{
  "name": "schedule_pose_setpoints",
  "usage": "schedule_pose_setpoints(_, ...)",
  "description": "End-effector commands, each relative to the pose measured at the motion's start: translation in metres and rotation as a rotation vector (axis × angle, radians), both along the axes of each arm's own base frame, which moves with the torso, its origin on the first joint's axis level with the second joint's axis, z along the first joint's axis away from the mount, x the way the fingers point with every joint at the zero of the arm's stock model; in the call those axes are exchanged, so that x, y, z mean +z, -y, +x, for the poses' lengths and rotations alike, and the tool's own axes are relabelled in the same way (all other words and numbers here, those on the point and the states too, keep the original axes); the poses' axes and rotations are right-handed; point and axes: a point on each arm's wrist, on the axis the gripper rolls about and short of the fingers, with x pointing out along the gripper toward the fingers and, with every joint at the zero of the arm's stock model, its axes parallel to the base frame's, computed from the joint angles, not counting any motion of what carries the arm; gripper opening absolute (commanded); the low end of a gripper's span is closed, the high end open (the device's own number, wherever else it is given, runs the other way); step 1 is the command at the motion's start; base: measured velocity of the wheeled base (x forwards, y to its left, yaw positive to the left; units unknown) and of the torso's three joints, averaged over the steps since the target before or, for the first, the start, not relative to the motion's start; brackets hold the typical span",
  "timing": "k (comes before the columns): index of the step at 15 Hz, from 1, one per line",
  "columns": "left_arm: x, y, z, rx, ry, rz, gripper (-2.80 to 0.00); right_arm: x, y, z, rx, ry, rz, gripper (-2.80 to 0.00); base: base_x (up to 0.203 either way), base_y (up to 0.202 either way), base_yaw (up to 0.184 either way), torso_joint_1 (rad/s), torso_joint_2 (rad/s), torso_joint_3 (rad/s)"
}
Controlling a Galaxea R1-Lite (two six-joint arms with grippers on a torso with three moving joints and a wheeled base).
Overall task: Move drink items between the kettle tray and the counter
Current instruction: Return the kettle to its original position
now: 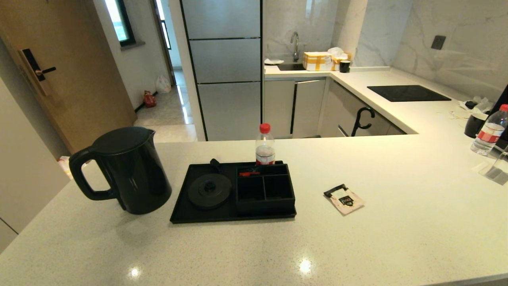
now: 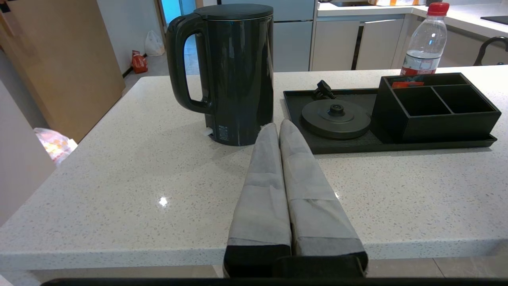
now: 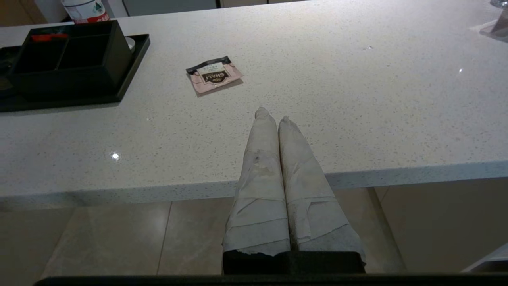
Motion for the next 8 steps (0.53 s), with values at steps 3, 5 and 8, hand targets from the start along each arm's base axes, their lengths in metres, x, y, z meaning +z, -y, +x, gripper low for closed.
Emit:
schedule_pose_setpoints(3, -0.0109, 0.0000, 0.0035, 0.000, -0.040, 0.000, -2.80, 0.0004, 0.0001, 0.0000, -0.002, 0.000, 0.002, -2.80, 0.000, 0.000, 0.000, 0.000, 0.00, 0.000)
schedule_pose_setpoints(5, -0.0109, 0.0000, 0.0035, 0.000, -0.040, 0.000, -2.80, 0.0004, 0.0001, 0.0000, -0.002, 0.000, 0.002, -2.80, 0.000, 0.000, 0.000, 0.000, 0.00, 0.000)
schedule_pose_setpoints(8, -0.0108, -0.0001, 0.0035, 0.001, -0.038, -0.003, -2.80, 0.0004, 0.0001, 0.0000, -0.002, 0.000, 0.004, -2.80, 0.000, 0.000, 0.000, 0.000, 0.00, 0.000)
